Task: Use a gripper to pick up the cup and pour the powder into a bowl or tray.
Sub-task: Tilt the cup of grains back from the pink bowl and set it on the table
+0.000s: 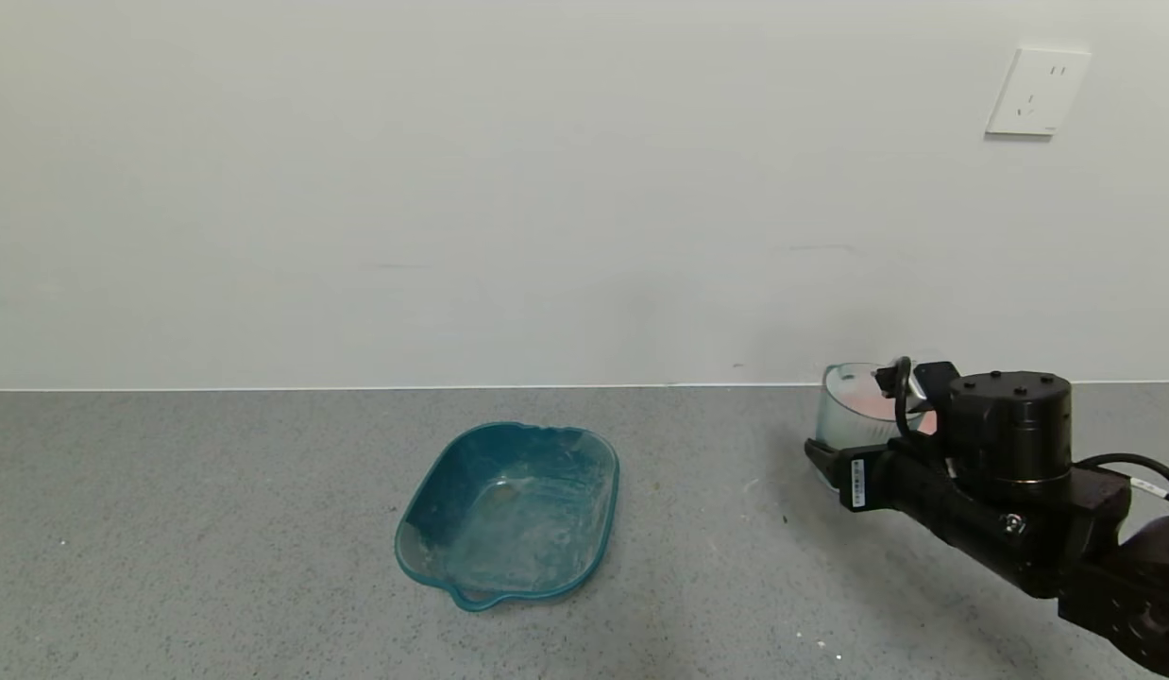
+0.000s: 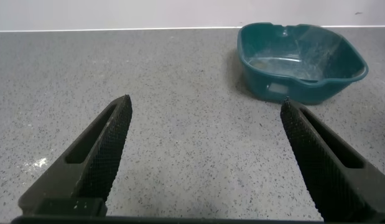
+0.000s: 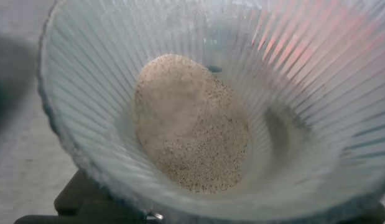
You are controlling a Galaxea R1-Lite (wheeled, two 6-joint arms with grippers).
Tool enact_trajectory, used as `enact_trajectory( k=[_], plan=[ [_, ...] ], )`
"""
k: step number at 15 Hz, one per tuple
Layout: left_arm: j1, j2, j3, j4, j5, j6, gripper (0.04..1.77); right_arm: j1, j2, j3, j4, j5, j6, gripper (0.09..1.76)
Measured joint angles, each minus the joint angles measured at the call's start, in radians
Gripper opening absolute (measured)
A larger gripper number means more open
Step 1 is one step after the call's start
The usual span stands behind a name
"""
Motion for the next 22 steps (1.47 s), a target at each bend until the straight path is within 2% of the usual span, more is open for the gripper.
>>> enact_trajectory(
  k=[6, 13, 22],
  plan=[
    [0.000, 0.000, 0.000, 0.000, 0.000, 0.000, 1.72, 0.038, 0.154, -0.103, -0.113, 0.003, 0.015, 1.32],
    [0.000, 0.000, 0.000, 0.000, 0.000, 0.000, 1.72, 0.042, 0.355, -0.239, -0.128, 0.003, 0.015, 1.32],
    [0.000, 0.000, 0.000, 0.000, 0.000, 0.000, 1.72, 0.082, 0.451, -0.263, -0.129, 0.001, 0.012, 1.32]
  ],
)
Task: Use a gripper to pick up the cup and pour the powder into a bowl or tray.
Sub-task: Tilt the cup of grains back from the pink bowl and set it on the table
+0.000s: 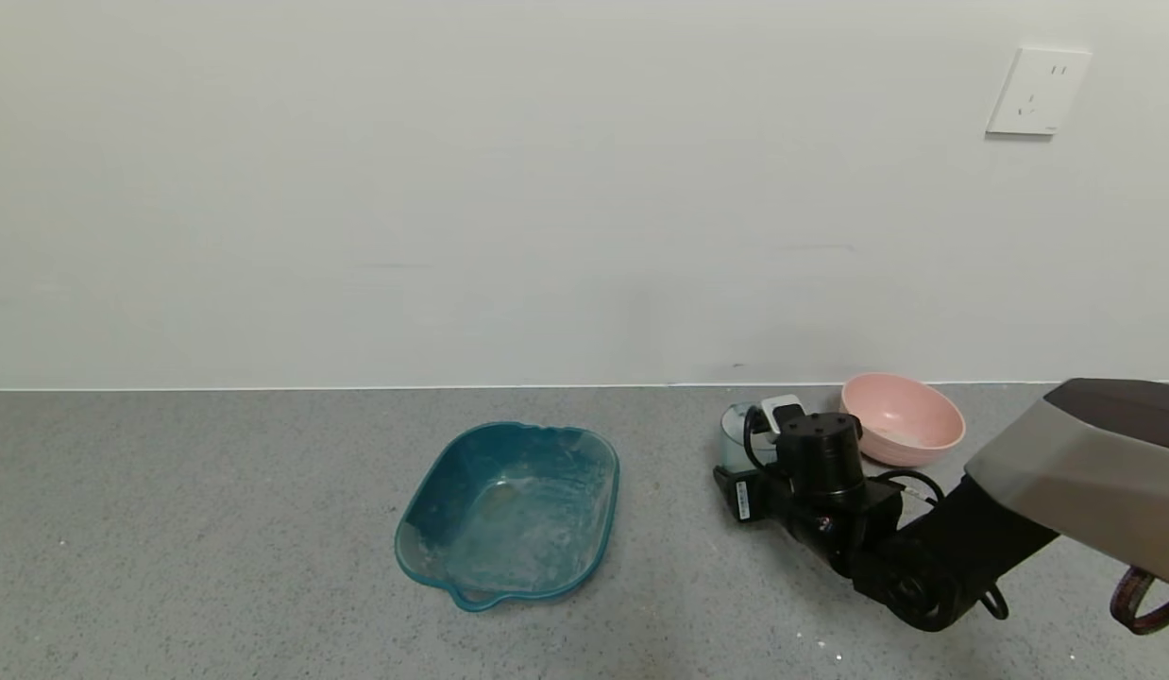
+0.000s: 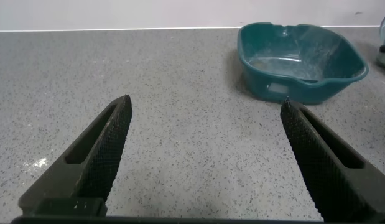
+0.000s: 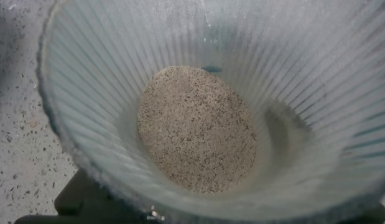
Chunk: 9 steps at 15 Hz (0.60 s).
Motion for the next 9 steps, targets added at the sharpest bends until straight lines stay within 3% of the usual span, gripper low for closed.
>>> enact_trajectory(
  k=[2, 9],
  plan=[
    [0.000, 0.000, 0.000, 0.000, 0.000, 0.000, 1.72, 0.000, 0.003, 0.000, 0.000, 0.000, 0.000, 1.32],
    [0.000, 0.000, 0.000, 0.000, 0.000, 0.000, 1.72, 0.002, 0.003, 0.007, 0.005, 0.000, -0.002, 1.55]
  ],
)
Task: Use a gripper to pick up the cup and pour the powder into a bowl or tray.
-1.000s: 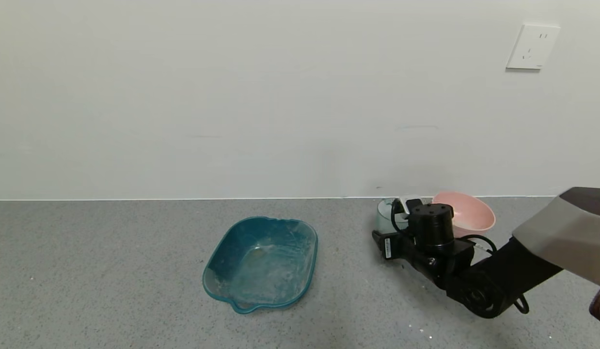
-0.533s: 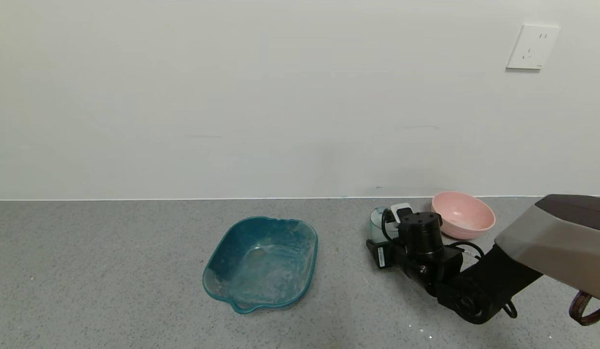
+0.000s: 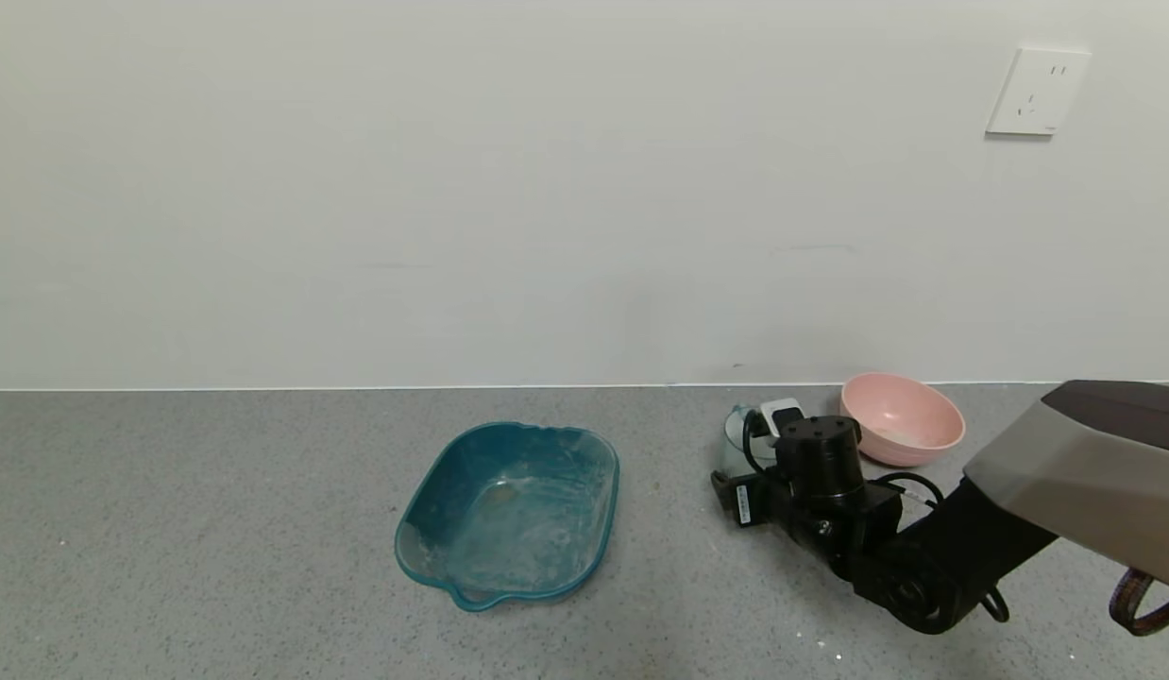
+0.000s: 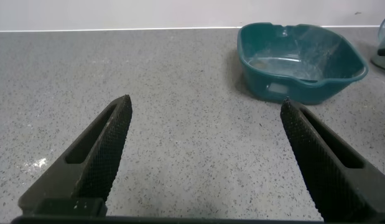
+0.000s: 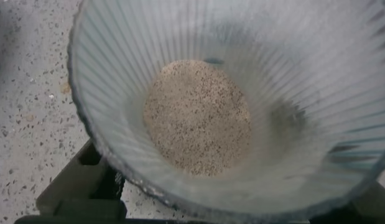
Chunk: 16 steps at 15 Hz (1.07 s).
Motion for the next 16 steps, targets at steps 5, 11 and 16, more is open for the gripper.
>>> enact_trajectory(
  k=[5, 11, 16],
  plan=[
    [0.000, 0.000, 0.000, 0.000, 0.000, 0.000, 1.72, 0.007, -0.022, 0.005, 0.021, 0.001, -0.001, 1.63],
    [0.000, 0.000, 0.000, 0.000, 0.000, 0.000, 1.72, 0.010, -0.138, 0.025, 0.211, 0.006, -0.008, 1.67],
    [0.000, 0.000, 0.000, 0.000, 0.000, 0.000, 1.72, 0.018, -0.367, 0.039, 0.501, 0.026, -0.008, 1.69]
  ],
)
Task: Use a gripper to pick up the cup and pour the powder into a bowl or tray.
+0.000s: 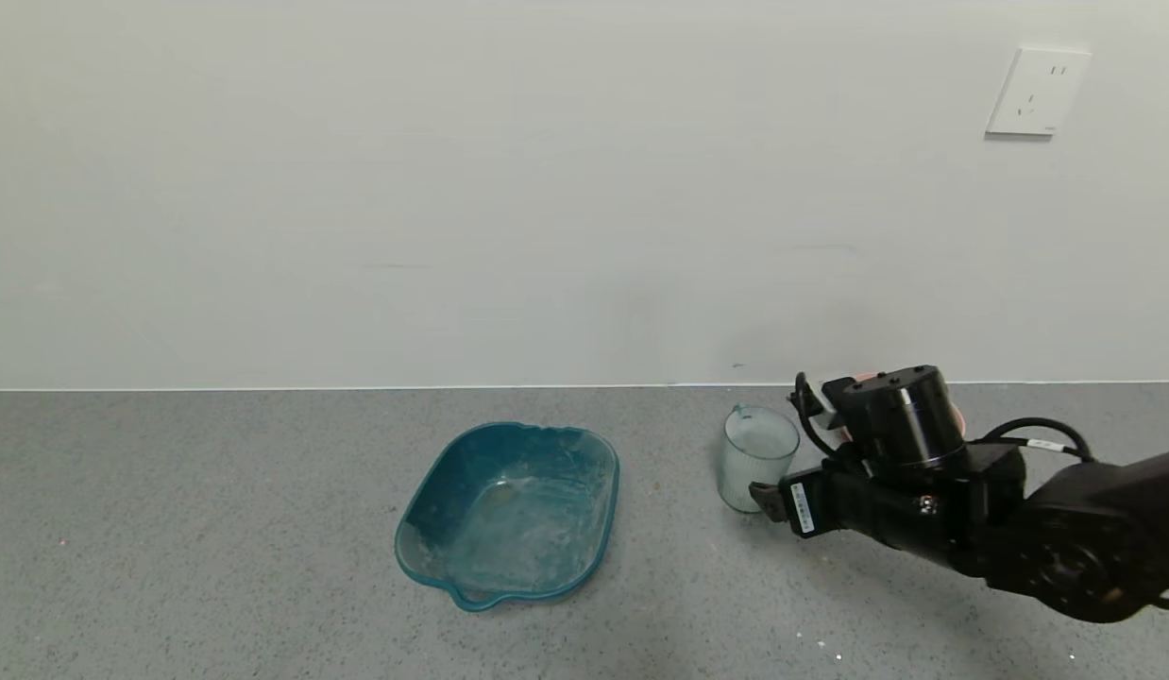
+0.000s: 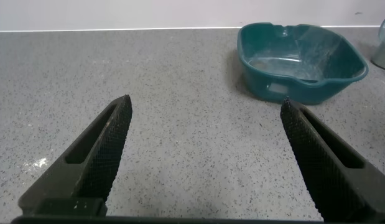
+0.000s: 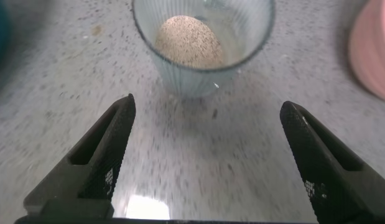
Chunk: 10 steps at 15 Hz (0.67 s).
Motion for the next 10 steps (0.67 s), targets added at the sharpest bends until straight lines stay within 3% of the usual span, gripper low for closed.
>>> enact_trajectory(
  k=[4, 10],
  plan=[
    [0.000, 0.000, 0.000, 0.000, 0.000, 0.000, 1.72, 0.009, -0.260, 0.004, 0.275, 0.032, 0.000, 1.70],
    [0.000, 0.000, 0.000, 0.000, 0.000, 0.000, 1.72, 0.033, -0.671, 0.084, 0.543, 0.041, 0.000, 1.70]
  ],
)
